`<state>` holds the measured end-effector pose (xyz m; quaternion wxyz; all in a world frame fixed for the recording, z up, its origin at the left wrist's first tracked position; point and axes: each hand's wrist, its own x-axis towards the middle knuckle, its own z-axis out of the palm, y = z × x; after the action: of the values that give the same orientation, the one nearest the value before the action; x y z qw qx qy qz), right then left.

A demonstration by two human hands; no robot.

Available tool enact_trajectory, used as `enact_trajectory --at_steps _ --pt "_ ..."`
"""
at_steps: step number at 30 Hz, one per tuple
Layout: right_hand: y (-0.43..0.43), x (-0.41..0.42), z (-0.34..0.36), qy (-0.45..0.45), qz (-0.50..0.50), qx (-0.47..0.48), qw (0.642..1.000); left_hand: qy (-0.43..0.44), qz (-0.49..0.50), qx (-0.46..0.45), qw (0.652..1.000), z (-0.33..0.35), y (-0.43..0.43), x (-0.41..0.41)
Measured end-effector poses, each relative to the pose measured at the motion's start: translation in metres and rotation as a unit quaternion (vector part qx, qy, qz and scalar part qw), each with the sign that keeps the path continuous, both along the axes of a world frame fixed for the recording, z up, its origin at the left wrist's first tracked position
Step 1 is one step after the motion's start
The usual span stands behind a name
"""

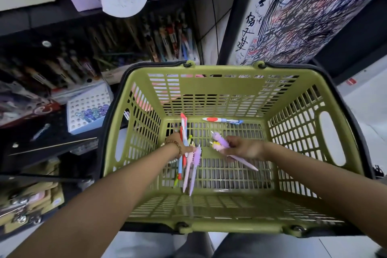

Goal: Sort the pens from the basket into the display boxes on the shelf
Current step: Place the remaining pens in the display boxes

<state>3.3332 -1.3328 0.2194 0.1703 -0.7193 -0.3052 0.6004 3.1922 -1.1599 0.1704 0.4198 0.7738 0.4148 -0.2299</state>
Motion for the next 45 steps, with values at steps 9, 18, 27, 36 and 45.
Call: enact_trajectory --at_steps 9,18,27,36,45 --pt "-0.005 0.011 -0.010 0.071 -0.160 0.052 0.983 0.015 -0.085 0.071 0.994 0.010 -0.024 0.020" --pt "-0.009 0.011 -0.006 0.091 -0.224 0.050 0.969 0.066 -0.223 0.112 0.966 0.006 -0.025 0.025" --pt "-0.006 0.014 0.031 0.123 -0.242 0.096 0.958 0.037 -0.166 0.072 0.983 0.032 -0.013 0.023" --pt "0.028 -0.003 0.125 -0.013 -0.312 0.313 0.897 -0.273 -0.101 -0.028 0.956 0.152 0.015 0.001" --pt "0.110 -0.037 0.239 -0.047 -0.323 0.450 0.832 -0.356 -0.089 -0.098 0.925 0.251 0.038 -0.022"
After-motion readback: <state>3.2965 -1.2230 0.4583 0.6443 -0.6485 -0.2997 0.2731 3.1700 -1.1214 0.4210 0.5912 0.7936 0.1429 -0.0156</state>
